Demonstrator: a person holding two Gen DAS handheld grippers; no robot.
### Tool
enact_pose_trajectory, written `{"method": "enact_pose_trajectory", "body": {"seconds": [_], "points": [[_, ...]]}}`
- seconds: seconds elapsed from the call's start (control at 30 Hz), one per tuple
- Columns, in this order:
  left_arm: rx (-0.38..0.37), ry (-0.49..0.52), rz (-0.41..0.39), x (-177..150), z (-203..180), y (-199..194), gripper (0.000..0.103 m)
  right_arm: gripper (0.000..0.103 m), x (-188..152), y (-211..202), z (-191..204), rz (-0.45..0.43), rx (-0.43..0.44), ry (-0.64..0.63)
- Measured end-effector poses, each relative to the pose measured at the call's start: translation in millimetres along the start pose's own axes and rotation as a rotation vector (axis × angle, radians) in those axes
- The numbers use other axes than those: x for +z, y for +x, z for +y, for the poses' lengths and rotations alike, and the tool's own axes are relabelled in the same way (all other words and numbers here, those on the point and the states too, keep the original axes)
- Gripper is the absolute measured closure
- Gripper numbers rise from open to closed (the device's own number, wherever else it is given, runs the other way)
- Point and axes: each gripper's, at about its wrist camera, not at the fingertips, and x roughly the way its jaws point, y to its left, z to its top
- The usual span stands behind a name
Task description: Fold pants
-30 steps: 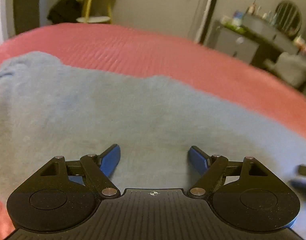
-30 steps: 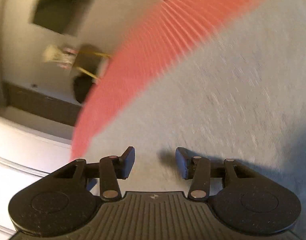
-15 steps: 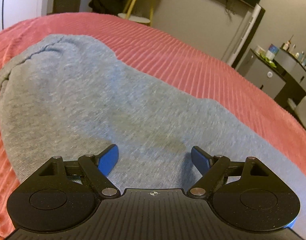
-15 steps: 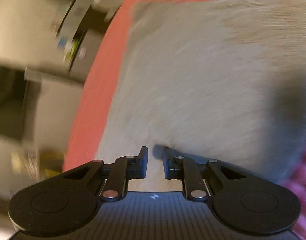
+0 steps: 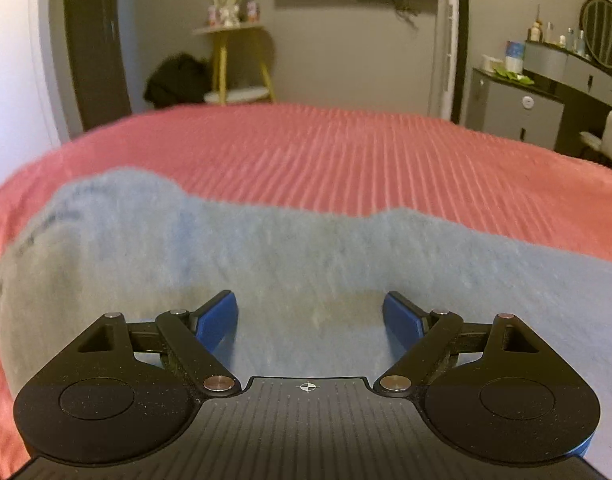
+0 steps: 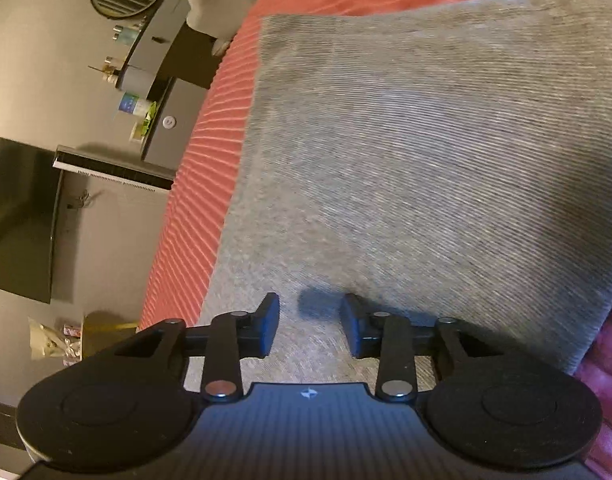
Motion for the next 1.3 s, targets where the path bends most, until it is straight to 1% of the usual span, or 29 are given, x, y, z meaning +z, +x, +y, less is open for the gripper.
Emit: {"method": "enact_pose_trajectory", "body": {"seconds": [0.07, 0.2, 0.23, 0.27, 0.33, 0.4, 0.43, 0.5, 0.53, 0.6, 0.67, 0.7, 0.77, 0.83, 0.9, 0.97, 1.0, 1.03, 1.07, 1.1, 1.13, 1.17, 1.2, 1.23, 1.27, 1.3], "points": [[0.039, 0.029, -0.031, 1.6, -3.6, 4.1, 0.015, 0.068, 1.2, 5.3, 2.9, -0.002, -0.001, 0.003], [0.037, 0.075, -0.058, 5.1, -11.0, 15.2, 0.016, 0.068, 1.7, 8.6, 3.7, -0.012, -0.004, 0.003], [0.037, 0.077, -0.058, 6.9, -11.0, 18.5, 0.014, 0.067, 1.9, 10.4, 5.4, -0.014, -0.008, -0.006], [0.04, 0.066, -0.054, 8.4, -9.2, 22.1, 0.009, 0.067, 1.8, 15.0, 9.8, -0.018, -0.015, -0.022], [0.051, 0.003, -0.031, 11.8, 0.0, 30.7, 0.001, 0.062, 0.1, 16.6, 15.4, -0.025, -0.028, -0.063], [0.048, -0.076, -0.01, 14.1, 13.7, 36.9, 0.001, 0.051, -1.7, 16.8, 21.0, -0.029, -0.034, -0.113], [0.048, -0.117, -0.005, 13.6, 21.4, 39.3, 0.0, 0.048, -3.2, 17.3, 24.8, -0.03, -0.037, -0.144], [0.045, -0.166, -0.001, 12.9, 32.0, 39.2, 0.0, 0.039, -7.1, 18.6, 32.9, -0.033, -0.054, -0.208], [0.047, -0.175, -0.006, 12.4, 34.1, 37.2, 0.001, 0.036, -9.7, 19.9, 38.1, -0.035, -0.067, -0.247], [0.056, -0.163, -0.008, 9.5, 33.8, 30.6, 0.002, 0.026, -14.9, 22.7, 46.9, -0.033, -0.086, -0.318], [0.057, -0.133, -0.011, 5.5, 27.3, 19.7, 0.002, 0.023, -19.9, 24.7, 54.4, -0.03, -0.117, -0.388], [0.034, -0.112, -0.014, 3.3, 22.8, 12.7, 0.002, 0.022, -21.6, 25.0, 57.0, -0.028, -0.132, -0.416], [-0.051, -0.068, -0.015, -0.3, 9.9, -6.4, 0.002, 0.022, -24.0, 24.0, 60.2, -0.023, -0.153, -0.454], [-0.137, -0.033, -0.005, -2.2, -2.8, -21.8, 0.002, 0.022, -22.5, 20.2, 58.9, -0.017, -0.152, -0.444], [-0.231, -0.035, 0.049, -7.2, -14.1, -32.7, 0.002, 0.022, -18.5, 12.1, 52.7, 0.009, -0.125, -0.374], [-0.334, -0.053, 0.118, -16.5, -23.6, -39.2, 0.002, 0.022, -15.0, 1.4, 42.9, 0.062, -0.054, -0.265], [-0.359, -0.039, 0.143, -20.9, -29.0, -41.2, 0.002, 0.023, -14.2, -3.9, 33.9, 0.106, 0.016, -0.178], [-0.35, 0.001, 0.139, -24.3, -35.7, -44.9, 0.002, 0.025, -14.6, -6.7, 22.8, 0.164, 0.102, -0.075], [-0.32, 0.075, 0.126, -27.6, -44.8, -48.4, 0.002, 0.036, -13.9, -8.8, 13.2, 0.206, 0.154, -0.002], [-0.293, 0.143, 0.122, -29.6, -50.5, -47.9, 0.002, 0.047, -12.4, -11.5, 5.3, 0.227, 0.177, 0.055], [-0.26, 0.204, 0.112, -33.5, -55.0, -47.9, 0.001, 0.051, -8.6, -14.9, -2.6, 0.238, 0.161, 0.107], [-0.25, 0.224, 0.101, -35.9, -55.6, -48.7, 0.001, 0.056, -4.8, -17.0, -8.6, 0.246, 0.143, 0.144], [-0.246, 0.219, 0.101, -36.5, -55.2, -49.2, 0.001, 0.061, -0.4, -18.7, -14.3, 0.256, 0.128, 0.174], [-0.239, 0.195, 0.11, -35.1, -50.9, -48.6, 0.001, 0.064, 6.4, -22.7, -20.1, 0.257, 0.097, 0.189], [-0.224, 0.16, 0.119, -33.8, -45.8, -47.8, 0.001, 0.066, 12.0, -28.3, -23.1, 0.241, 0.058, 0.176], [-0.201, 0.126, 0.125, -33.0, -40.0, -46.5, 0.001, 0.066, 19.1, -36.7, -26.3, 0.206, 0.017, 0.149]]}}
